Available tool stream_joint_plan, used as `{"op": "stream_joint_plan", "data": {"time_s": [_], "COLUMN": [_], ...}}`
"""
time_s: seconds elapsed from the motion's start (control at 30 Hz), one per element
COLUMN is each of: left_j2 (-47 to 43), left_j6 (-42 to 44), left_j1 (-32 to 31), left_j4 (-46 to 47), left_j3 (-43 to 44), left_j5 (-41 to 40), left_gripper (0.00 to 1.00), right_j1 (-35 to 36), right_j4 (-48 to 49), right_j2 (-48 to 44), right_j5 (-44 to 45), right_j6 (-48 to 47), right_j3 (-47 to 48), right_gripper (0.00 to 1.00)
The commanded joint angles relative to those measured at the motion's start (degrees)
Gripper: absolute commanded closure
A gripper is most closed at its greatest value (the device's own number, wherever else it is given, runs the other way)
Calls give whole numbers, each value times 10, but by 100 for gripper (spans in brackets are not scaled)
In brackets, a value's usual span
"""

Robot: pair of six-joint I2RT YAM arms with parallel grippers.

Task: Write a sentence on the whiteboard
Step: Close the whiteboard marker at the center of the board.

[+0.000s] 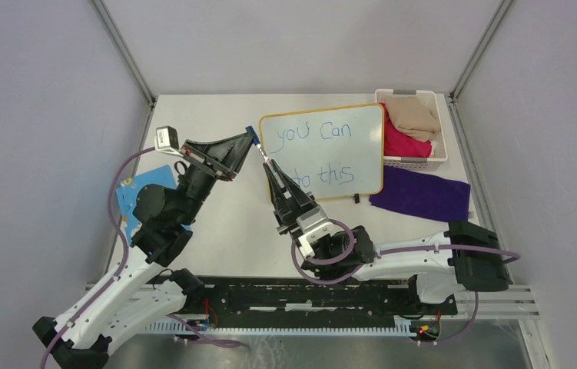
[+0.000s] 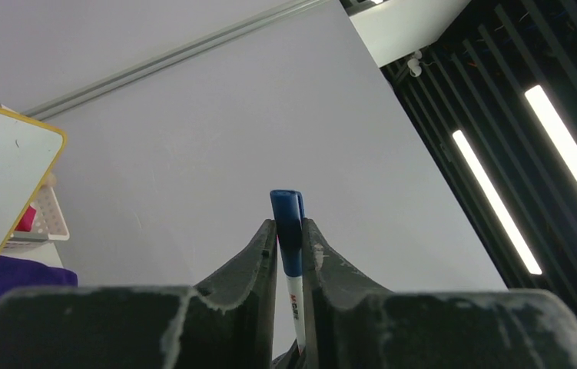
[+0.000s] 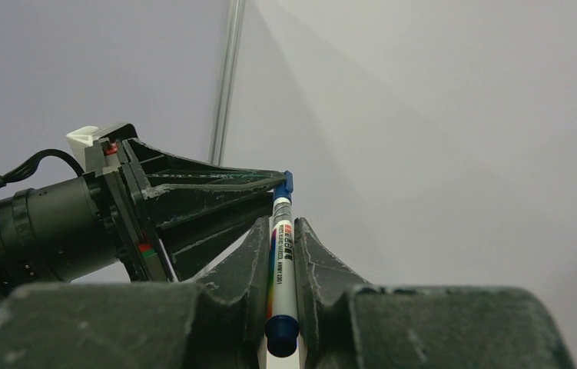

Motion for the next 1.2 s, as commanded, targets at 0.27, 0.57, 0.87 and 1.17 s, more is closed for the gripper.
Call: {"op": "stream_joint_plan", "data": {"time_s": [0.27,0.57,0.87,1.17], "left_j2": [-6,11,72,100], "left_j6": [52,152,185,157], "left_j1": [-14,-14,-14,-14], "left_j4": [1,-96,-2,43], "left_j3": [24,101,138,137], "left_j5": [51,33,163,186], "left_gripper": [56,20,20,23], "right_j1": [-11,-11,-11,-11], "right_j4": [104,46,6,-20], "right_j2": [-50,-133,-197,-216], "right_j5": [-2,-56,-88,-108], "right_j6": [43,133,194,222], "right_j3": [-26,-87,-129,-139], "right_gripper": [100,100,100,100]}}
